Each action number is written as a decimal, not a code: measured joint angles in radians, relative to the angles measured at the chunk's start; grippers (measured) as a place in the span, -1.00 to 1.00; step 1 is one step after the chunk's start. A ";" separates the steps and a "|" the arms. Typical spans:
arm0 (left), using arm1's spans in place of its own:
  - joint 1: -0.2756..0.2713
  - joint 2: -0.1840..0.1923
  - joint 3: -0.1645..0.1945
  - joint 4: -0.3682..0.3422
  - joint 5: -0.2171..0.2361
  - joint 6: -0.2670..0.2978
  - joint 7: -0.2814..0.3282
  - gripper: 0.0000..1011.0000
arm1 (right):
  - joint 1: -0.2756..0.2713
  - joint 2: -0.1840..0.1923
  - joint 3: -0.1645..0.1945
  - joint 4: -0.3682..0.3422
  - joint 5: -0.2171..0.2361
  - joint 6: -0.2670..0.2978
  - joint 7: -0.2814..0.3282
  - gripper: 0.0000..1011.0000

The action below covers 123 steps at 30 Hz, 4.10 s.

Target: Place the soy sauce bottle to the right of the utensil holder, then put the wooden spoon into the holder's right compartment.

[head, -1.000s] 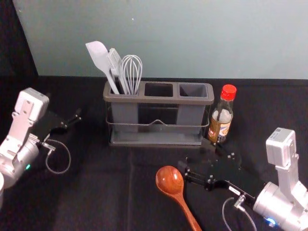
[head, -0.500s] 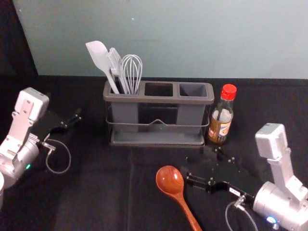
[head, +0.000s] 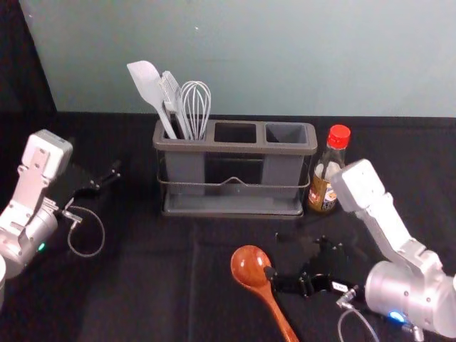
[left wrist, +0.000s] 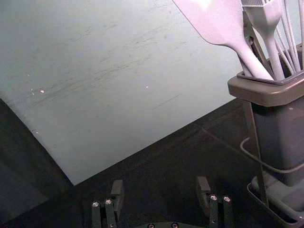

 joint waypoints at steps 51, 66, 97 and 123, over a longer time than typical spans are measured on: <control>0.000 0.000 0.000 0.000 0.000 0.000 0.000 0.99 | 0.152 -0.276 -0.135 0.166 -0.198 0.240 -0.102 0.98; 0.000 0.000 0.000 0.000 0.000 0.000 0.000 0.99 | 0.156 -0.288 -0.130 0.184 -0.230 0.245 -0.074 0.98; 0.000 0.000 0.000 0.000 0.000 0.000 0.000 0.99 | 0.184 -0.304 -0.140 0.200 -0.306 0.307 -0.014 0.98; 0.000 0.000 0.000 0.000 0.000 0.000 0.000 0.99 | 0.172 -0.325 -0.126 0.213 -0.353 0.295 0.023 0.69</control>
